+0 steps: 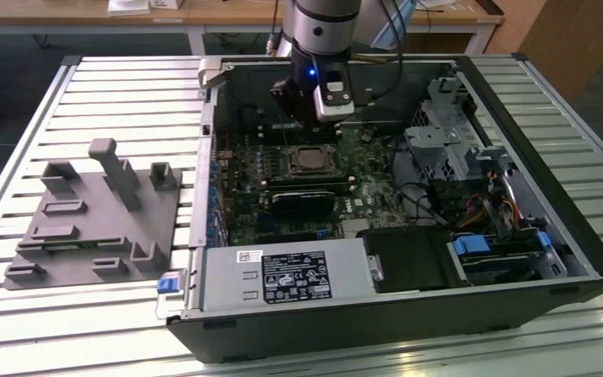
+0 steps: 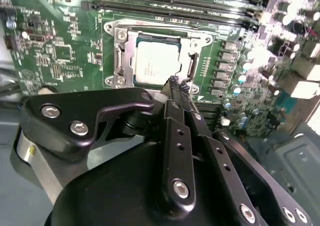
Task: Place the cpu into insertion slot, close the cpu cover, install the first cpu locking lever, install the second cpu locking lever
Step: 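Install the first cpu locking lever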
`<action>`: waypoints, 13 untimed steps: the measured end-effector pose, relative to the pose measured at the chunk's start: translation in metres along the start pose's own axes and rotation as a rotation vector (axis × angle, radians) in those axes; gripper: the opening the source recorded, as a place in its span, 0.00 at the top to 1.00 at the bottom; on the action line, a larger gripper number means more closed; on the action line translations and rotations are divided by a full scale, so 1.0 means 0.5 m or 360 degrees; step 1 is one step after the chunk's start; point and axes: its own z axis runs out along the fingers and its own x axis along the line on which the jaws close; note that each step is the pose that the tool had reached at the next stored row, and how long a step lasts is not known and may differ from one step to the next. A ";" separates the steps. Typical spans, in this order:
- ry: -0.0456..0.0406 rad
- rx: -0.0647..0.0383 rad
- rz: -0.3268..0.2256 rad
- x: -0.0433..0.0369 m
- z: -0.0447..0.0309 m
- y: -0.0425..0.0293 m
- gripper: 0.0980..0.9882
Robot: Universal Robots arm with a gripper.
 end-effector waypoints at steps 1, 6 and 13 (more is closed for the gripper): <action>0.0000 0.0001 -0.0027 0.000 0.000 0.000 0.97; 0.0001 0.0003 -0.0156 0.000 0.000 0.000 0.97; -0.0005 0.0000 -0.0311 0.000 0.000 0.000 0.97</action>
